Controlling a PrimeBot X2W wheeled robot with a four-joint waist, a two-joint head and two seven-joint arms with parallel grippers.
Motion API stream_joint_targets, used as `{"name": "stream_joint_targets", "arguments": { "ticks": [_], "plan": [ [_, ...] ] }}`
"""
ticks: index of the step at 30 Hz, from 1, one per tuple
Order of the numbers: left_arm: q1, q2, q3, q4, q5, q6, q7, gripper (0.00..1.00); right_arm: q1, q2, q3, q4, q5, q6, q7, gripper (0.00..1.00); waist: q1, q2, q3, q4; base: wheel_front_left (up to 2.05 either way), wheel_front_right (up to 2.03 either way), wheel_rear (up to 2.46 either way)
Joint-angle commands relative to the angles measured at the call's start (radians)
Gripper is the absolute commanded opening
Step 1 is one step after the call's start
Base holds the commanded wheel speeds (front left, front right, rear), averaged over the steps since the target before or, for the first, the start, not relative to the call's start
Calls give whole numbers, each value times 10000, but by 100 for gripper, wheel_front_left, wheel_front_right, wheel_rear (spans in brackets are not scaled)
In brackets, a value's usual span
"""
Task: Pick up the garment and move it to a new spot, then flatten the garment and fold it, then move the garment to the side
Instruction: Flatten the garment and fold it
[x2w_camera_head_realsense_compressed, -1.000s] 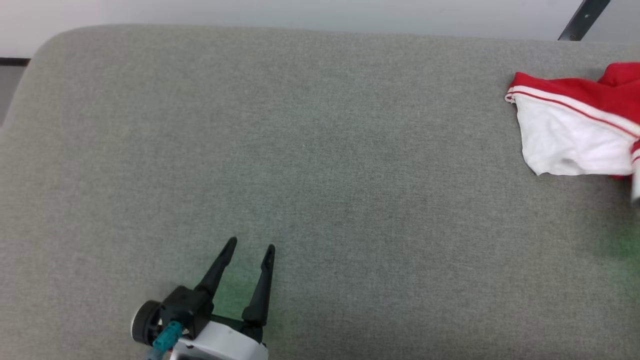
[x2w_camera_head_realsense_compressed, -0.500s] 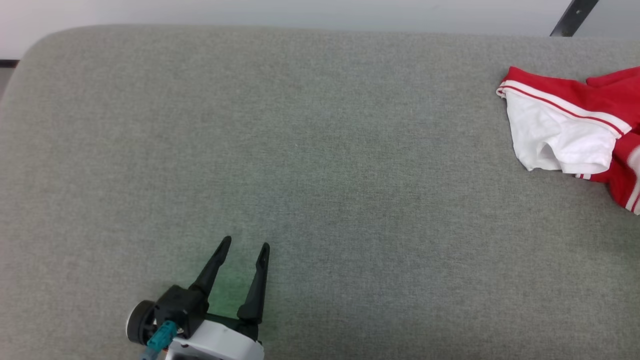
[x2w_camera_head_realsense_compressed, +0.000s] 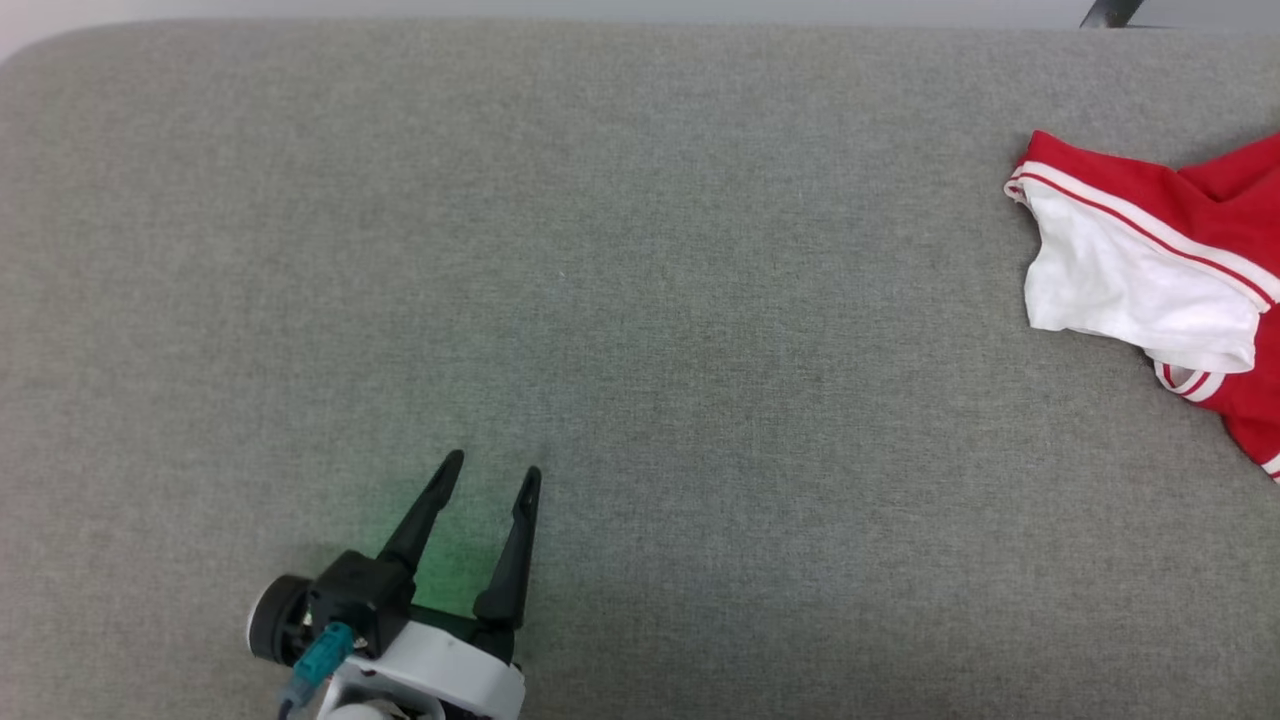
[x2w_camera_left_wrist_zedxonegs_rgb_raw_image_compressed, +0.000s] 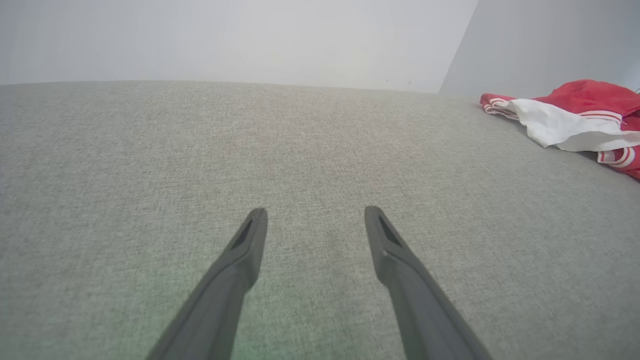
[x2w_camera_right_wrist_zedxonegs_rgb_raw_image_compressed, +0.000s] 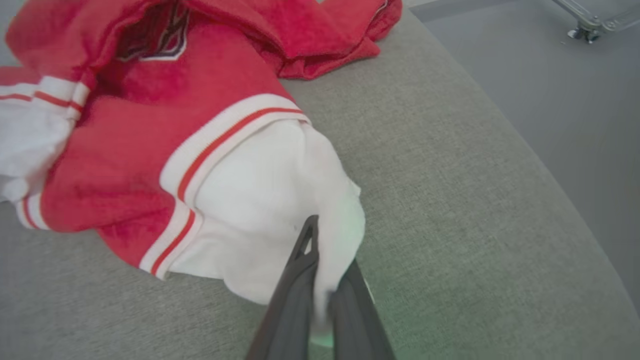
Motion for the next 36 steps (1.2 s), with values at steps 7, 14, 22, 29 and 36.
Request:
{"name": "stream_joint_targets", "arguments": {
  "ticks": [7, 14, 22, 29, 36],
  "plan": [
    [-165, 147, 35, 5, 65, -22, 0, 100, -818, 198, 394, 1039, -1275, -10, -522, 0, 0, 0, 177, -93, 0, 0, 0],
    [-476, 531, -242, -116, 1, -22, 0, 100, -1123, 257, 621, 1346, -1775, -10, -1235, 100, 0, 0, -111, -321, 0, 0, 0],
    [-2305, 2170, -2014, -733, -356, -22, 694, 100, -611, 700, 1303, 34, -1891, -10, -2507, 100, 0, 0, -862, -998, 0, 0, 0],
    [-5325, 3489, -5053, -951, -2055, -22, 2652, 100, 227, 1190, 3231, -1991, -1801, -10, -3098, 100, 0, 0, -1140, -1995, 0, 0, 0],
    [-9079, 3410, -8996, 238, -4362, -3, 4134, 100, 737, 1735, 5099, -2846, -1792, -10, -3333, 100, 0, 0, -989, -2944, 0, 0, 0]
  ]
}}
